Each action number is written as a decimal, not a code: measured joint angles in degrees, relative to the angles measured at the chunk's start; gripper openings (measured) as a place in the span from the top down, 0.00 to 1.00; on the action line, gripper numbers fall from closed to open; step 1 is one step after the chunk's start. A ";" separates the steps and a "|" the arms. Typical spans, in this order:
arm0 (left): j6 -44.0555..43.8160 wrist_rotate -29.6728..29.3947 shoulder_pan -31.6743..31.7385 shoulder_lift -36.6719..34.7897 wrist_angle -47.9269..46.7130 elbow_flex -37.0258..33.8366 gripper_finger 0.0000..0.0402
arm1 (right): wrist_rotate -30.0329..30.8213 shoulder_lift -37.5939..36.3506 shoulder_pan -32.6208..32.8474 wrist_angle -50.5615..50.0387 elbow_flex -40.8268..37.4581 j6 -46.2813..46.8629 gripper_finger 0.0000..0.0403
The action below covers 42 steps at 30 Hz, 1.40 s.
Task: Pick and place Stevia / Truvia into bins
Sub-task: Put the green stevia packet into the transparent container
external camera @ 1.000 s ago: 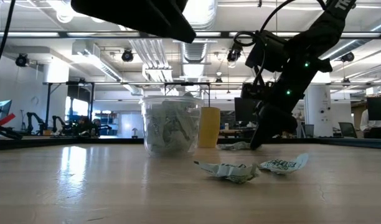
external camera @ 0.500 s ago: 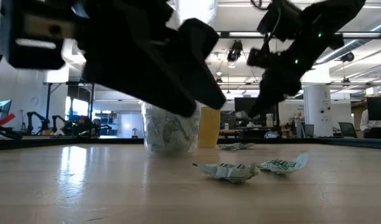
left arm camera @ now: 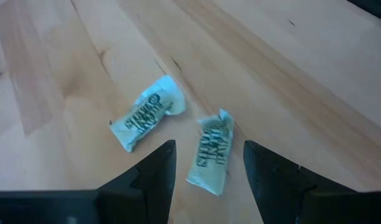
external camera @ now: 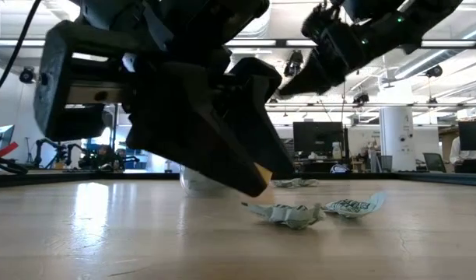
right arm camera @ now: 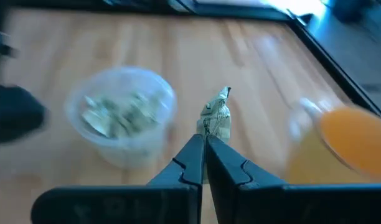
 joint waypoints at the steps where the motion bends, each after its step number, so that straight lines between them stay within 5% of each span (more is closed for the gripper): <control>1: -0.54 0.08 0.00 0.00 -0.02 -0.10 0.57 | -1.80 1.07 0.00 2.25 0.08 -0.65 0.98; 11: -2.53 0.65 -0.02 0.52 1.21 -1.28 0.57 | -12.19 13.22 0.00 5.12 7.82 -3.11 0.98; 27: -3.14 2.46 -0.55 1.88 2.01 -1.53 0.57 | -17.62 23.05 0.00 -0.98 17.37 -3.97 0.97; 34: -3.12 2.49 -0.55 1.88 2.13 -1.65 0.57 | -21.11 22.98 -0.02 -1.22 17.64 -3.98 0.82; 42: -4.11 1.40 -0.45 1.88 2.19 -1.70 0.57 | -12.00 20.07 -0.57 -9.63 17.88 -3.35 0.65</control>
